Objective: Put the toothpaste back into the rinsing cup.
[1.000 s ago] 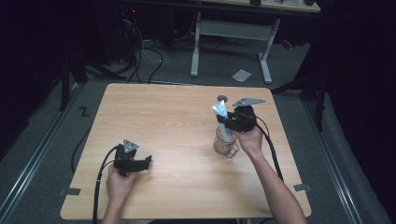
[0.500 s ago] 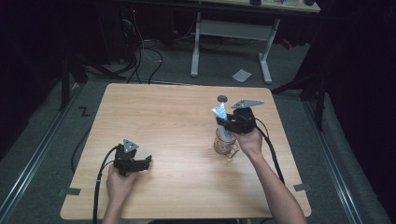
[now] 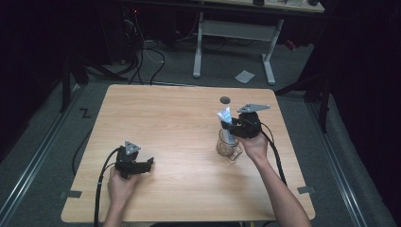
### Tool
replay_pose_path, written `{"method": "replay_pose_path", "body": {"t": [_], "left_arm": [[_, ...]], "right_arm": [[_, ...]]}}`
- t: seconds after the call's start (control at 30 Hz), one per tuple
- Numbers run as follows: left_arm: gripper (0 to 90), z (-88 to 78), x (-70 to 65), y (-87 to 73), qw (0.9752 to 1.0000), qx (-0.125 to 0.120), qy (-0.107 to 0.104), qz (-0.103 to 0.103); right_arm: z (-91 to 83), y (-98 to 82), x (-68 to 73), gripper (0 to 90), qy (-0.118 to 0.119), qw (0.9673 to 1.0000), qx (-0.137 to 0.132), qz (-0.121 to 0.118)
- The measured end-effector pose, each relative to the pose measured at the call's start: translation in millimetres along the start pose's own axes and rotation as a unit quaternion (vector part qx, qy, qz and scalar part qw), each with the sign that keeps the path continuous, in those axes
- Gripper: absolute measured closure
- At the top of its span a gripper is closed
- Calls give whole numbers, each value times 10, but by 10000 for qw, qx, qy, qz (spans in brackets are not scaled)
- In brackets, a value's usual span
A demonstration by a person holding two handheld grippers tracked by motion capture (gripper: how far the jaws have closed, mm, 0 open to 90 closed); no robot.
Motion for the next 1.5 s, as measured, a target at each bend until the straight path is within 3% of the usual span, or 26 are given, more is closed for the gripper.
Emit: {"method": "replay_pose_path", "body": {"t": [1.0,1.5], "left_arm": [[181,1,0,1,10000,2,7,-3],[181,1,0,1,10000,2,7,-4]], "right_arm": [[-57,-256,-30,626,-26,9998,197,1],[-73,-378,-36,619,-64,9996,239,156]]}}
Point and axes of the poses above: each handheld gripper's, and its own axes: z roughly forward along the jaws, y roughly out of its top, x roughly to its left, the point moved 7 cm from there along z, roughly forward along the jaws, and after that the axes turned 10 degrees about -x, right-handed, at the moved point
